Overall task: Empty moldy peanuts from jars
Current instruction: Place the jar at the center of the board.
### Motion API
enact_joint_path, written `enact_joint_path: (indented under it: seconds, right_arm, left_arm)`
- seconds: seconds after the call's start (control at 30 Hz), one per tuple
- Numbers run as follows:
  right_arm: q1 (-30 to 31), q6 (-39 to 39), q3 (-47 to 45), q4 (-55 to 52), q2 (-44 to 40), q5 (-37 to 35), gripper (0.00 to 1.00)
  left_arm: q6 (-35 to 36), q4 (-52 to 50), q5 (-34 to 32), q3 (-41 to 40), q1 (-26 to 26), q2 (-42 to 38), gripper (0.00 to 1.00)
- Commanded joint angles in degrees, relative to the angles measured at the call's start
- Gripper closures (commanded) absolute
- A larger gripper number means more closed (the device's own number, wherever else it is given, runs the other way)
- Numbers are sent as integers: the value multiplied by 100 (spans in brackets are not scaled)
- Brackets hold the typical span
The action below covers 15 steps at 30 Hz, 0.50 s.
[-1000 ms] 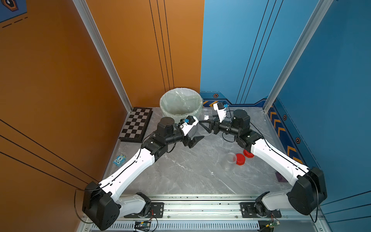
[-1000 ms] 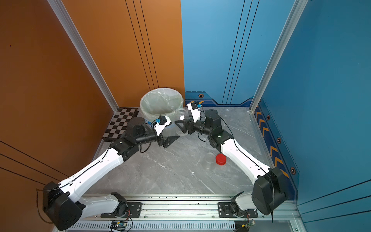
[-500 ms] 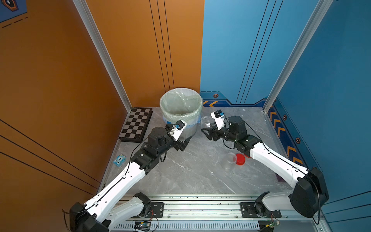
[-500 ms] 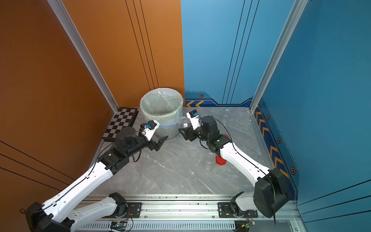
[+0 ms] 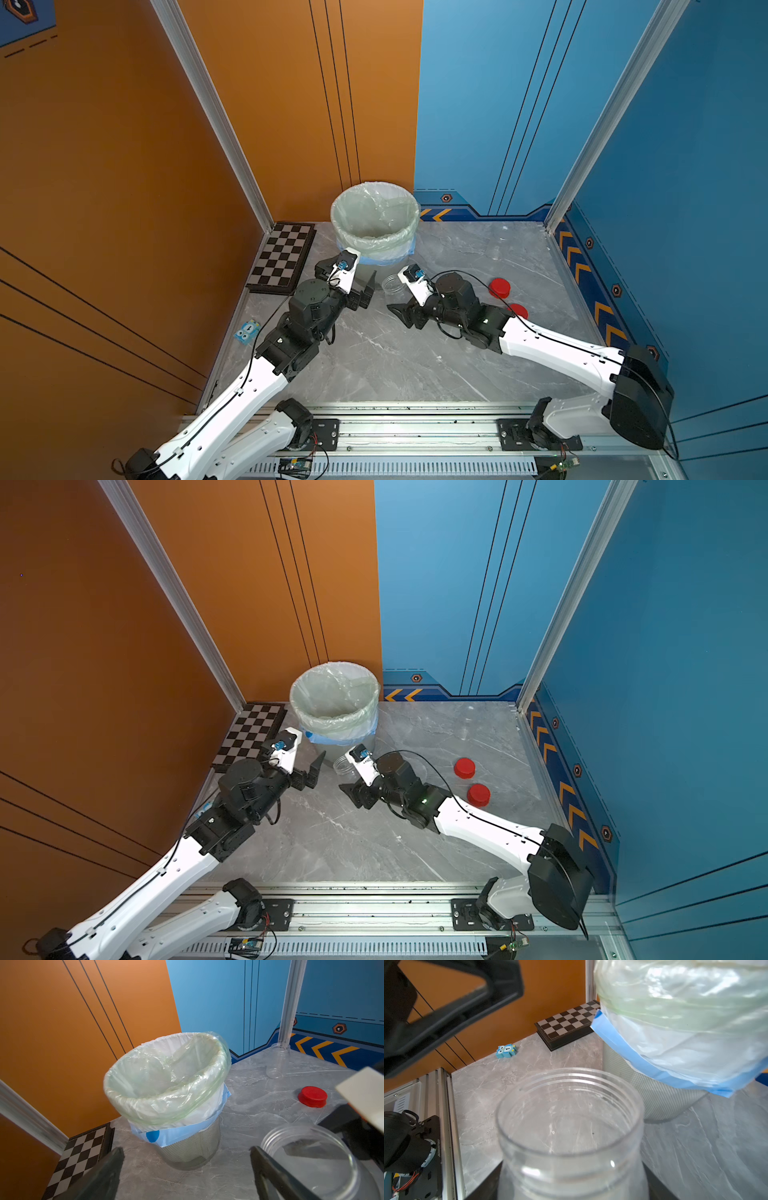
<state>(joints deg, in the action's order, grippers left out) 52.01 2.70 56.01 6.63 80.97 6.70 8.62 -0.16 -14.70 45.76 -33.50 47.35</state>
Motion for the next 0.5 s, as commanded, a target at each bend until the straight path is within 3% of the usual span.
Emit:
enact_joint_path:
  seconds: [0.0, 0.27, 0.47]
  right_arm:
    - [293, -86, 200, 575, 577, -523, 58]
    - [867, -120, 1118, 1426, 2316, -875, 58]
    - [1033, -153, 2223, 1128, 3283, -922, 58]
  left_arm:
    - [-273, 121, -494, -108, -50, -265, 3]
    - [-318, 114, -952, -249, -51, -803, 2]
    - [-291, 54, -1154, -371, -44, -1096, 0]
